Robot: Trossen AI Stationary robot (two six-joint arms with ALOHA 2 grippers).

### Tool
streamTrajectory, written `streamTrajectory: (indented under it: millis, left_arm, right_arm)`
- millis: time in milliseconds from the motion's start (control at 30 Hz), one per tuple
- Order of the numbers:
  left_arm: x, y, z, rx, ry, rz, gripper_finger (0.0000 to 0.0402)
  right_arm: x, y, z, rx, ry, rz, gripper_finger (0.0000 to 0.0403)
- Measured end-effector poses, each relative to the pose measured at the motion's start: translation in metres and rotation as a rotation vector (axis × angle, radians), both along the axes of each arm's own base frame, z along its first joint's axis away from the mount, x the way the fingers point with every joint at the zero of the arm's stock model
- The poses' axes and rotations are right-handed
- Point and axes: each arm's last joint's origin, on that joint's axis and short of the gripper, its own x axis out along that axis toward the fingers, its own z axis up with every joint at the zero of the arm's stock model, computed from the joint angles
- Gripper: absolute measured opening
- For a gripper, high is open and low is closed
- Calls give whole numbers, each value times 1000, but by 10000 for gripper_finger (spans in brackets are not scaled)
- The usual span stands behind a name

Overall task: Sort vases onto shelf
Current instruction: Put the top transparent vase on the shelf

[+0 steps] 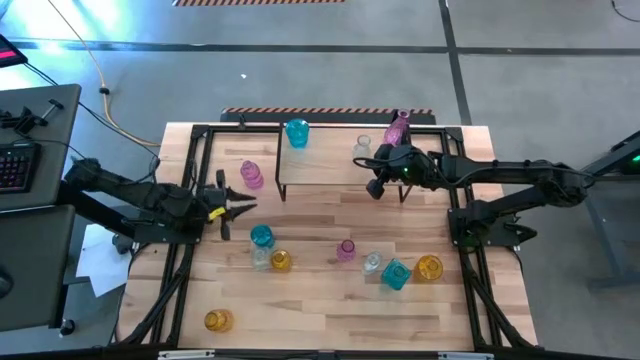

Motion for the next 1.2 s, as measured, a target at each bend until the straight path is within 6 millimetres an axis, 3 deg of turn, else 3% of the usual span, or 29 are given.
streamTrajectory:
  millis: [233, 500, 700, 1200]
  left_arm:
    - [5, 28, 13, 50, -109, 29, 71]
    - [-5, 73, 10, -24, -105, 260, 71]
    - [-9, 72, 5, -165, -76, 97, 71]
    - [-7, 63, -7, -212, 46, 60, 71]
  right_arm:
    - [0, 0, 0, 1, 2, 10, 0]
    - [0, 0, 0, -7, 7, 21, 0]
    - [0, 0, 0, -10, 6, 23, 0]
    - [-1, -5, 0, -10, 8, -1, 0]
